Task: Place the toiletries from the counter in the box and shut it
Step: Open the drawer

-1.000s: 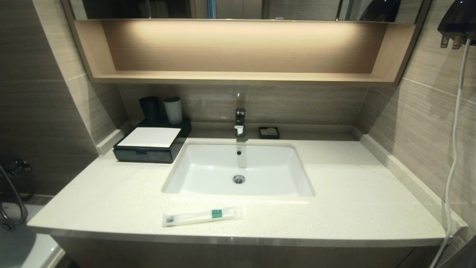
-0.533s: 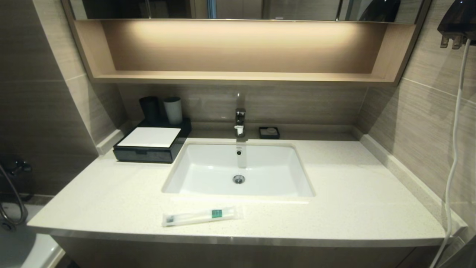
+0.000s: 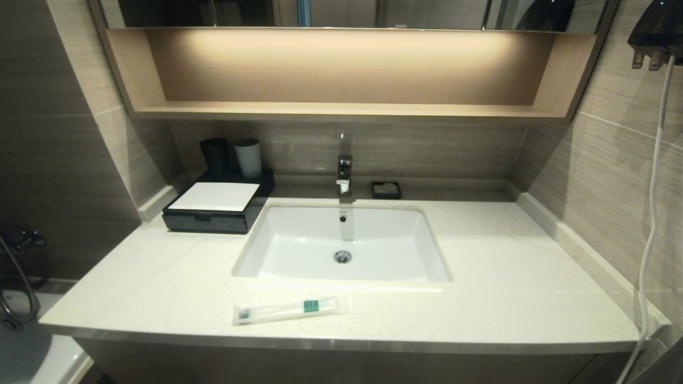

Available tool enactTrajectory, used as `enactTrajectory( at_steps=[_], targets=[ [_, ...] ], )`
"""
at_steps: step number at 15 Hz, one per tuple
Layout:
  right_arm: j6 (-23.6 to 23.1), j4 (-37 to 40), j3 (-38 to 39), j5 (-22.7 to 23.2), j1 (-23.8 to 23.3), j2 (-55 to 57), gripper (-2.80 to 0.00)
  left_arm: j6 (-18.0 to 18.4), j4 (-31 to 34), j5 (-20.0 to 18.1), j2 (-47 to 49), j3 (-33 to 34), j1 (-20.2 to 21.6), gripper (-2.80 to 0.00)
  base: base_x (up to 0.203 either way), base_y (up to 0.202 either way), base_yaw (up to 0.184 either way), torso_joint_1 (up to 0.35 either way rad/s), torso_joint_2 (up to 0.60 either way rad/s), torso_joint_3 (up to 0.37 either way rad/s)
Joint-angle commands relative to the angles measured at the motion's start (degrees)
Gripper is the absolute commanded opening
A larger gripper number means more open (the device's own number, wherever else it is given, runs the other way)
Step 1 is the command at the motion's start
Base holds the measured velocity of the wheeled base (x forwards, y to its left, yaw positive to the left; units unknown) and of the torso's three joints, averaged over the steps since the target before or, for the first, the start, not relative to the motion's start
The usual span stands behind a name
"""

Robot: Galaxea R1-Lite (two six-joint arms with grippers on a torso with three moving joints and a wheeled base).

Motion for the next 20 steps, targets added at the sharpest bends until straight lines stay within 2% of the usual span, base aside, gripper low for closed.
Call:
enactTrajectory(
  at_steps=[1, 3, 8, 15, 20],
  targets=[
    [0.00, 0.00, 0.00, 0.00, 0.00, 0.00, -2.80, 1.34, -0.05, -0.13, 0.07, 1.14, -0.02, -2.80, 0.000, 0.000, 0.000, 0.000, 0.00, 0.000],
    [0.00, 0.00, 0.00, 0.00, 0.00, 0.00, -2.80, 2.48, -0.10, -0.45, 0.07, 1.14, 0.04, -2.80, 0.000, 0.000, 0.000, 0.000, 0.00, 0.000],
    [0.00, 0.00, 0.00, 0.00, 0.00, 0.00, -2.80, 2.17, 0.06, -0.41, 0.07, -0.11, 0.02, -2.80, 0.000, 0.000, 0.000, 0.000, 0.00, 0.000],
    [0.00, 0.00, 0.00, 0.00, 0.00, 0.00, -2.80, 2.35, 9.37, -0.80, 1.04, -17.66, 0.00, -2.80, 0.000, 0.000, 0.000, 0.000, 0.00, 0.000],
    [0.00, 0.00, 0.00, 0.00, 0.00, 0.00, -2.80, 2.34, 11.98, -0.28, 15.45, -31.79, -0.31, -2.80, 0.000, 0.000, 0.000, 0.000, 0.00, 0.000]
  ],
)
